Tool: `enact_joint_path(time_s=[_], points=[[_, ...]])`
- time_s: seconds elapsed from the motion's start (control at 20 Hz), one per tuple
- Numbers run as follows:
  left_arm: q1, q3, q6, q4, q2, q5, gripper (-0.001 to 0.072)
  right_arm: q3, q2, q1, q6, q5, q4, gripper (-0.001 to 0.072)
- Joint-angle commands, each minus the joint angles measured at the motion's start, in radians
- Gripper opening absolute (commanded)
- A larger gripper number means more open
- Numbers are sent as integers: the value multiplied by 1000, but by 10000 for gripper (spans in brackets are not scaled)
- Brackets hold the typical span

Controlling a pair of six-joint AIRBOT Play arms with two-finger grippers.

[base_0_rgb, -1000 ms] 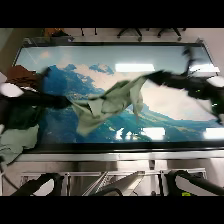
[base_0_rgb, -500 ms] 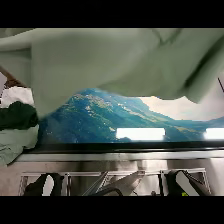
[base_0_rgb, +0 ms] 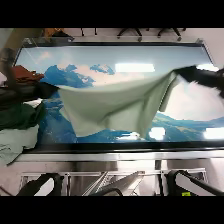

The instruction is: Fold the shirts.

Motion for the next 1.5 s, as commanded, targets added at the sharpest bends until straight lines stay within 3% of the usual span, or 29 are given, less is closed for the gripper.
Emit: enact_joint_path(time_s=[0.0,0.1,0.15,0.2,0.25,0.3,0.4,0.45,0.55,0.7,0.9,0.95,1.05,1.3,1.35,1.4,1.45], points=[[-94,-63,9,29,-286,91,17,-195,-185,79,-47,-145,-102,15],[-94,13,-34,27,-450,23,21,-195,-298,78,-49,-150,-95,15],[-93,69,-62,28,-520,-20,281,-190,-335,77,-49,-159,-90,31],[-92,127,-89,29,-570,-73,714,-182,-362,76,-49,-167,-83,155],[-89,193,-111,31,-611,-136,689,-175,-373,72,-49,-172,-83,276],[-82,253,-130,31,-636,-199,689,-166,-372,62,-49,-171,-86,316],[-60,341,-166,42,-645,-309,688,-143,-345,15,-48,-151,-101,494],[-42,364,-175,60,-634,-355,688,-137,-321,-18,-45,-139,-119,523],[-3,357,-200,169,-586,-412,687,-136,-257,-110,4,-120,-188,523],[53,198,-201,273,-471,-371,687,-143,-176,-254,102,-47,-369,523],[64,-140,-123,224,-363,-190,687,-255,-151,-298,110,2,-385,512],[46,-206,-98,187,-361,-134,687,-293,-151,-285,109,-2,-386,471],[6,-280,-61,120,-386,-31,687,-360,-152,-248,102,-21,-386,459],[-71,-237,-13,-3,-544,-35,686,-437,-192,-100,103,-82,-386,460],[-88,-214,-6,-25,-573,-55,641,-437,-209,-63,107,-91,-381,460],[-105,-191,-5,-26,-596,-72,465,-437,-225,-27,110,-101,-376,459],[-119,-172,-5,-23,-611,-85,350,-437,-241,8,110,-115,-376,460]])
